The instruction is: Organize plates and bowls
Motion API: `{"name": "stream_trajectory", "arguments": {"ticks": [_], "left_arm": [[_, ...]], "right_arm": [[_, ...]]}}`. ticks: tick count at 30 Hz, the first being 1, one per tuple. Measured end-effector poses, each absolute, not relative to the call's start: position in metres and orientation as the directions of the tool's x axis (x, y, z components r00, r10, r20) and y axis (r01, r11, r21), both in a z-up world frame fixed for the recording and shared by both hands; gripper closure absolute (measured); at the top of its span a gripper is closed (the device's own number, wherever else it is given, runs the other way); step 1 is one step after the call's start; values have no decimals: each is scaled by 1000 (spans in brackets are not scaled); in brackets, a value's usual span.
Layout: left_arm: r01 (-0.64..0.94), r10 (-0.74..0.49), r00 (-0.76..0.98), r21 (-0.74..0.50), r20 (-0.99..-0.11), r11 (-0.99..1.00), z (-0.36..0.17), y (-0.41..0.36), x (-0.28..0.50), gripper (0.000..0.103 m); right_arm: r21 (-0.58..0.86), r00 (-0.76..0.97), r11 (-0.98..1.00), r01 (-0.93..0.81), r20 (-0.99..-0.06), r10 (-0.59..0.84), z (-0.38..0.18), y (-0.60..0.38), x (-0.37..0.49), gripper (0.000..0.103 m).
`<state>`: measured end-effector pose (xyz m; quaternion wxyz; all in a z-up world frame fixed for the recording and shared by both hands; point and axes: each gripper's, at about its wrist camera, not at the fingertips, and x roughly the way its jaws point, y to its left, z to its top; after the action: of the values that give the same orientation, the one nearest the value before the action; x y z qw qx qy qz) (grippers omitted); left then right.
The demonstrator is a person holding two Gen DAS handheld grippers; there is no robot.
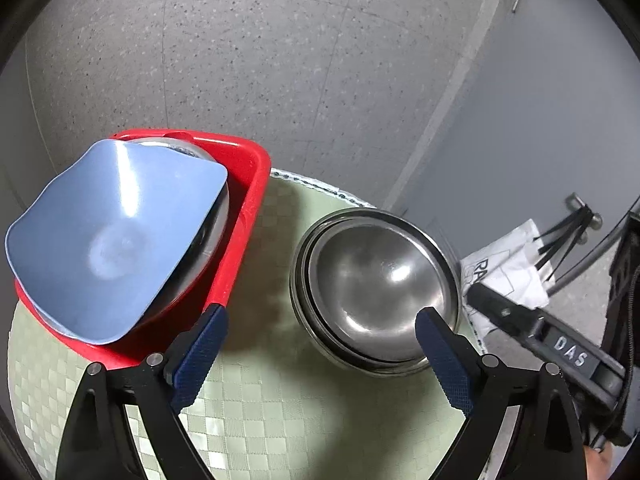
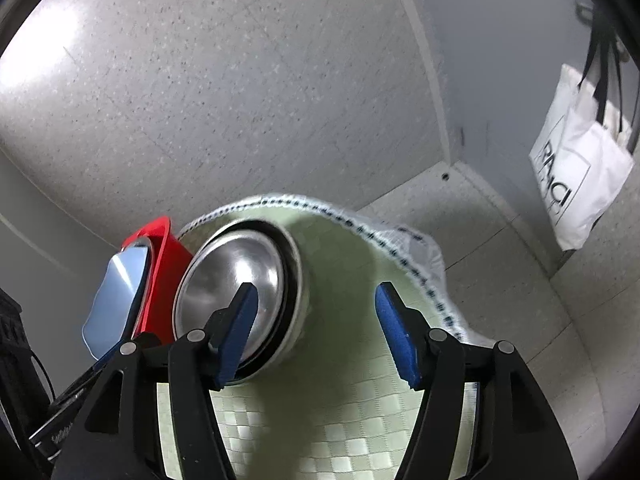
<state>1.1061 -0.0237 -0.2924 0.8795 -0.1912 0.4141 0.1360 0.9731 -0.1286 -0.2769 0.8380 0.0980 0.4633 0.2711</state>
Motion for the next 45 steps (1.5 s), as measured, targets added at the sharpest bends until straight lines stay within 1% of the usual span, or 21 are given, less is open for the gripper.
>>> {"name": "stream_trajectory", "arguments": {"ticks": [5, 8, 10, 12, 14, 16, 17, 18, 20, 21, 22, 23, 24, 26, 27, 28, 30, 37, 45], "left_arm": [[-394, 96, 594, -185, -799, 900, -301, -25, 1122, 12], [-388, 102, 585, -167, -805, 907, -305, -25, 1131, 12], [-383, 110, 575, -148, -811, 912, -308, -27, 1137, 12], [-379, 122, 566, -126, -815, 917, -312, -29, 1144, 13], [-372, 134, 569, -109, -811, 922, -313, -30, 1149, 13], [-367, 142, 568, -95, -810, 925, -315, -32, 1154, 15], [-363, 147, 570, -87, -808, 928, -315, -33, 1156, 17], [-358, 151, 571, -79, -807, 930, -316, -34, 1158, 22], [-346, 165, 569, -52, -805, 937, -319, -36, 1160, 27], [-338, 161, 567, -50, -808, 940, -321, -37, 1161, 36], [-330, 148, 560, -55, -815, 942, -323, -37, 1164, 40], [-324, 138, 555, -60, -820, 944, -325, -36, 1165, 40], [-313, 138, 551, -51, -823, 948, -328, -38, 1168, 44], [-293, 137, 541, -33, -830, 955, -333, -39, 1174, 54], [-279, 117, 537, -45, -836, 959, -335, -40, 1176, 60], [-279, 120, 543, -43, -831, 959, -334, -40, 1177, 61], [-272, 130, 550, -29, -825, 962, -332, -43, 1178, 64], [-283, 104, 546, -66, -831, 957, -328, -38, 1170, 66], [-277, 80, 607, -116, -791, 954, -290, -30, 1140, 66]], "right_arm": [[435, 354, 818, -377, -748, 561, -299, -108, 979, 38], [473, 316, 805, -358, -750, 582, -313, -107, 986, 38], [501, 294, 791, -351, -743, 601, -322, -111, 989, 46], [527, 279, 777, -345, -733, 620, -326, -115, 992, 60], [537, 275, 771, -341, -728, 628, -328, -119, 993, 64], [543, 274, 767, -341, -723, 634, -330, -122, 993, 65], [547, 273, 765, -341, -721, 637, -331, -123, 993, 67], [548, 273, 764, -340, -720, 638, -330, -123, 994, 69], [557, 271, 758, -338, -714, 646, -332, -124, 994, 70], [562, 270, 754, -339, -710, 651, -332, -125, 995, 70], [567, 269, 751, -338, -707, 654, -333, -125, 995, 70], [574, 267, 747, -336, -703, 660, -333, -126, 995, 70], [581, 265, 742, -334, -697, 666, -334, -126, 995, 70], [588, 263, 735, -339, -691, 674, -335, -127, 996, 70], [589, 263, 732, -342, -688, 677, -335, -126, 995, 70], [589, 262, 731, -344, -688, 677, -335, -126, 995, 71], [590, 264, 725, -355, -681, 683, -333, -124, 993, 79], [547, 288, 756, -359, -706, 647, -326, -120, 983, 78], [507, 345, 769, -390, -694, 633, -289, -118, 959, 78]]}}
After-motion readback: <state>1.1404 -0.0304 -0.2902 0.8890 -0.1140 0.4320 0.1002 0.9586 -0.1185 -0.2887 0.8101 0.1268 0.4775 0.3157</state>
